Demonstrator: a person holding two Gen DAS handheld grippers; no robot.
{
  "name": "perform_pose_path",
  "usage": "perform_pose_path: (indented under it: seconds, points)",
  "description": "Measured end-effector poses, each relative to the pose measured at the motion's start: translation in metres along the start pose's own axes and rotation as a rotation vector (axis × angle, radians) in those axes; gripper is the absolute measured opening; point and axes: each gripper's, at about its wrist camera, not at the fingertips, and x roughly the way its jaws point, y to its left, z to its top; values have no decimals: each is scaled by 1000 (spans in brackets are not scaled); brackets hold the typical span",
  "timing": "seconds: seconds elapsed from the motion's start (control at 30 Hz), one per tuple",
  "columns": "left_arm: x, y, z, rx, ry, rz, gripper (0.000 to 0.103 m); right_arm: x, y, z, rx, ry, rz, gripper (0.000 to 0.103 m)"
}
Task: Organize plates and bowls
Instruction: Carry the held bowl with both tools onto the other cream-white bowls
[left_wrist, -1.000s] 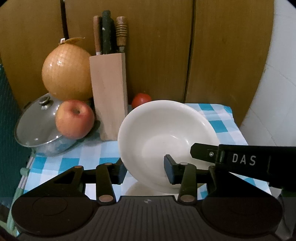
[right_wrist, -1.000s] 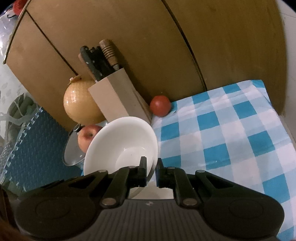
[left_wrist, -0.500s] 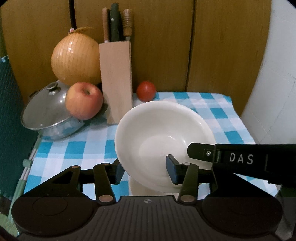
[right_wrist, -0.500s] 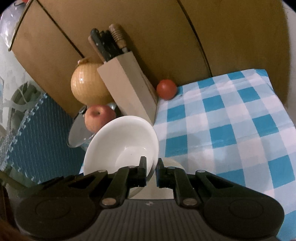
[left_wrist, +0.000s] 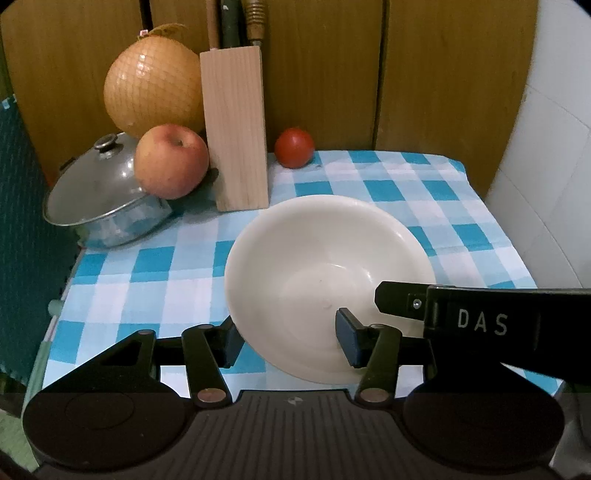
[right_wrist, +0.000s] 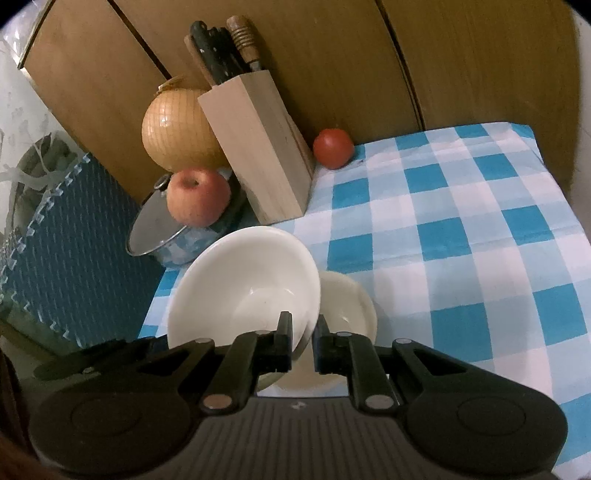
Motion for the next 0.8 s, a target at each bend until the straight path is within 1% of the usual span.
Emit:
perform_pose_path:
  seconds: [0.27, 0.4, 0.57, 0.7, 0.8]
  points:
    - [2, -2, -6, 11, 24, -6, 59, 2, -3, -6, 6, 15, -11, 14]
    - [9, -1, -7, 6, 52, -16, 58, 7, -3, -8, 5, 28, -24, 14]
    - [15, 0, -6, 3, 66, -13, 58, 12, -5, -6, 12, 32, -30, 14]
    - [22, 0, -7, 5, 85, -7, 58, 19, -4, -6, 2, 45, -50, 14]
    - [26, 0, -7, 1, 98, -15, 58, 20, -4, -6, -4, 44, -58, 15]
